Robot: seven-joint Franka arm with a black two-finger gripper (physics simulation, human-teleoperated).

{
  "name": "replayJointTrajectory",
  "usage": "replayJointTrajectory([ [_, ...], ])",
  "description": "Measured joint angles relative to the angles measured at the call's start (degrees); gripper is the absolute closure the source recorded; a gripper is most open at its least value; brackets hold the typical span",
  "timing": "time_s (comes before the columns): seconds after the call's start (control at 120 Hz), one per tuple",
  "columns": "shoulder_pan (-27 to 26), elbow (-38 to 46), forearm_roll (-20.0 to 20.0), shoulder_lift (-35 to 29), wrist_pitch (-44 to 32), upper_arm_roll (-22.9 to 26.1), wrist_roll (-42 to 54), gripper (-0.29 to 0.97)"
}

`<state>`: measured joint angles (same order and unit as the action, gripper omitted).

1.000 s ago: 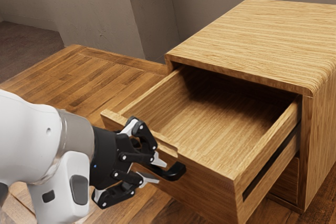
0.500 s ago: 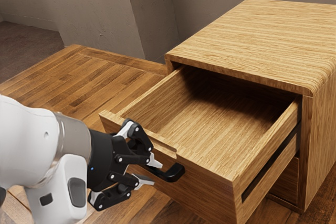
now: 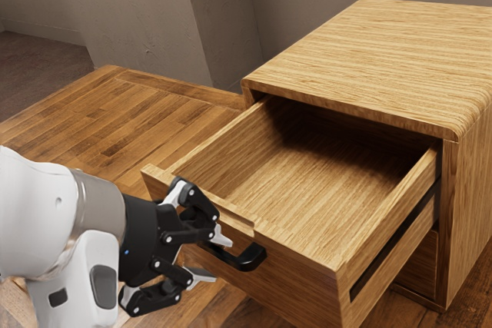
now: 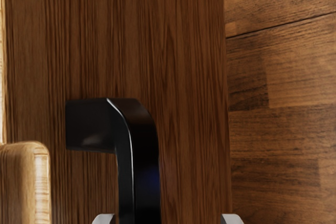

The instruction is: Pull the drawer handle with one arm to open the drawer

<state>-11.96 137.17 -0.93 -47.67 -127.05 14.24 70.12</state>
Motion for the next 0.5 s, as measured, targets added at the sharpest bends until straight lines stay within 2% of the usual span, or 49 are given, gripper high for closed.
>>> replayJointTrajectory([
  [0.117,0.01,-2.91,0.37,0.22,1.7,-0.08,-0.04,0.37],
  [0.217,0.04,-15.74,1.48,4.93,8.15,-0.99,-0.09,0.32],
  [0.283,-0.16,-27.9,2.02,13.64,15.14,-4.3,-0.09,0.29],
  [0.375,0.23,-47.55,1.84,29.89,27.33,-9.72,-0.04,0.25],
  [0.5,2.67,-62.65,1.67,44.72,40.56,-12.77,0.69,0.14],
])
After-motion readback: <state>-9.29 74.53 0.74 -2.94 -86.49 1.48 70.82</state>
